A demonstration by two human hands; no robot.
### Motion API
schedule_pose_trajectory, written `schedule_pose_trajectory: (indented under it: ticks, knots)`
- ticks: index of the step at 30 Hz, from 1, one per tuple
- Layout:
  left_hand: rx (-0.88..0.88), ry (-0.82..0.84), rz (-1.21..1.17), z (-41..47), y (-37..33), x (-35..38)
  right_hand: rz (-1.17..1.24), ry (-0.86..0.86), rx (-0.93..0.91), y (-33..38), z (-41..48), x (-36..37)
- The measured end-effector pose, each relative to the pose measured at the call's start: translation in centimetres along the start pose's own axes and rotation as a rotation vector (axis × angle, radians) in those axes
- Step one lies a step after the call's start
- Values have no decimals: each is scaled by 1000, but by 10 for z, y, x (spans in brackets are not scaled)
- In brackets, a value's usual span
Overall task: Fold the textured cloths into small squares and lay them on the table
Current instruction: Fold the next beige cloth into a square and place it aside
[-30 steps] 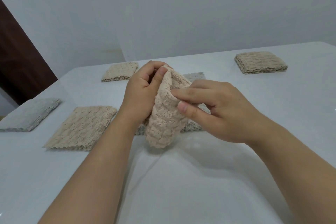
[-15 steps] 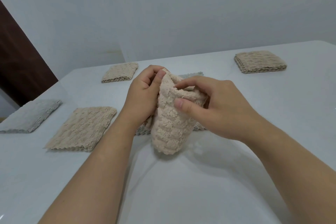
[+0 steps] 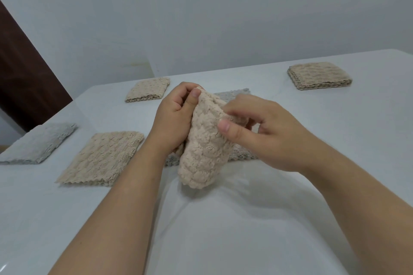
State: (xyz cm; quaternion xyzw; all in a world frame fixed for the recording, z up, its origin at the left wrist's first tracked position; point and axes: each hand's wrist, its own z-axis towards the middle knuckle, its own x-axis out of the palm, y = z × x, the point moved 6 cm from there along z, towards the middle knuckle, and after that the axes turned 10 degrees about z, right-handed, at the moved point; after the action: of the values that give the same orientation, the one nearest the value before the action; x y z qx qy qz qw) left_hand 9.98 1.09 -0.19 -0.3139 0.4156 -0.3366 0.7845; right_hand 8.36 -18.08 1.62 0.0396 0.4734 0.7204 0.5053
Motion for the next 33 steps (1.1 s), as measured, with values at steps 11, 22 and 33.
schedule_pose_trajectory:
  ticks: [11, 22, 33]
  knots:
    - [-17, -40, -20, -1, 0, 2, -88, -253, 72, -6, -1, -14]
    - [-77, -160, 23, -1, 1, -1, -131, -504, 327, -35, -6, -32]
    - [-84, -145, 79, -5, -5, 4, -113, -498, 390, -52, -6, -36]
